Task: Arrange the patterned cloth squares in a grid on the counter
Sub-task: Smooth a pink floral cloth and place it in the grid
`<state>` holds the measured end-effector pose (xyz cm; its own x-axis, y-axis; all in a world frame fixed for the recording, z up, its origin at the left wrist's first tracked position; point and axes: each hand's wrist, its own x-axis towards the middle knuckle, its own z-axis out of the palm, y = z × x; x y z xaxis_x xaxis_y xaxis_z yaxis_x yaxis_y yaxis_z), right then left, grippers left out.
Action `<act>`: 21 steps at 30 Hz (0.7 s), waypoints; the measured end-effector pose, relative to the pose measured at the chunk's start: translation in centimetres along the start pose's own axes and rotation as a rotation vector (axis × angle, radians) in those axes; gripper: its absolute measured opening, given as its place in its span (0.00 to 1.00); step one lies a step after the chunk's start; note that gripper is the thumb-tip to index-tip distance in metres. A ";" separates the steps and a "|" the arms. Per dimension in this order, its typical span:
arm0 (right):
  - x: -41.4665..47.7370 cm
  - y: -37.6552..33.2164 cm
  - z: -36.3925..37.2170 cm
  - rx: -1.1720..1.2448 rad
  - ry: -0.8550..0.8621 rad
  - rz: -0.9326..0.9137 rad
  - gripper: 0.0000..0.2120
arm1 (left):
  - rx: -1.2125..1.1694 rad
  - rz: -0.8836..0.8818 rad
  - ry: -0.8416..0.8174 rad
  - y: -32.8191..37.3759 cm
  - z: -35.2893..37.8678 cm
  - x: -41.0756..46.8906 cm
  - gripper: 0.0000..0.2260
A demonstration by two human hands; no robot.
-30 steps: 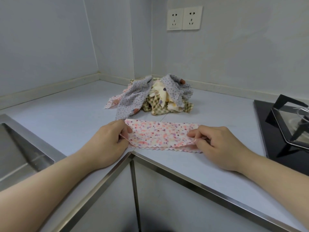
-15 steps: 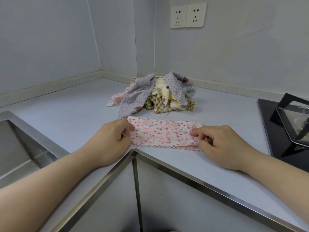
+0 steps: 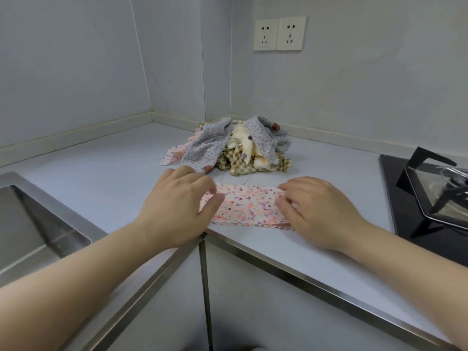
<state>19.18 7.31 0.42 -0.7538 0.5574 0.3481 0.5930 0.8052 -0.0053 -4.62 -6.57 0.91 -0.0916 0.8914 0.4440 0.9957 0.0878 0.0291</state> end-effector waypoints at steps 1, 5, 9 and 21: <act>0.6 -0.5 -0.1 0.028 -0.017 0.020 0.20 | -0.037 0.003 -0.052 0.7 -0.1 0.8 0.19; 3.6 -2.9 0.7 0.125 -0.162 0.054 0.17 | -0.145 0.013 -0.251 3.7 1.6 4.0 0.22; 4.4 -3.6 3.5 0.144 -0.308 0.123 0.20 | -0.096 -0.049 -0.439 4.3 4.9 4.6 0.27; 3.4 -1.8 4.5 0.113 -0.409 0.332 0.33 | 0.026 -0.281 -0.601 1.9 5.3 3.9 0.36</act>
<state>14.30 8.64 -2.64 -0.5929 0.8010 -0.0827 0.8011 0.5762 -0.1622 -3.19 -0.54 -2.05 -0.3463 0.9254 -0.1542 0.9331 0.3568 0.0456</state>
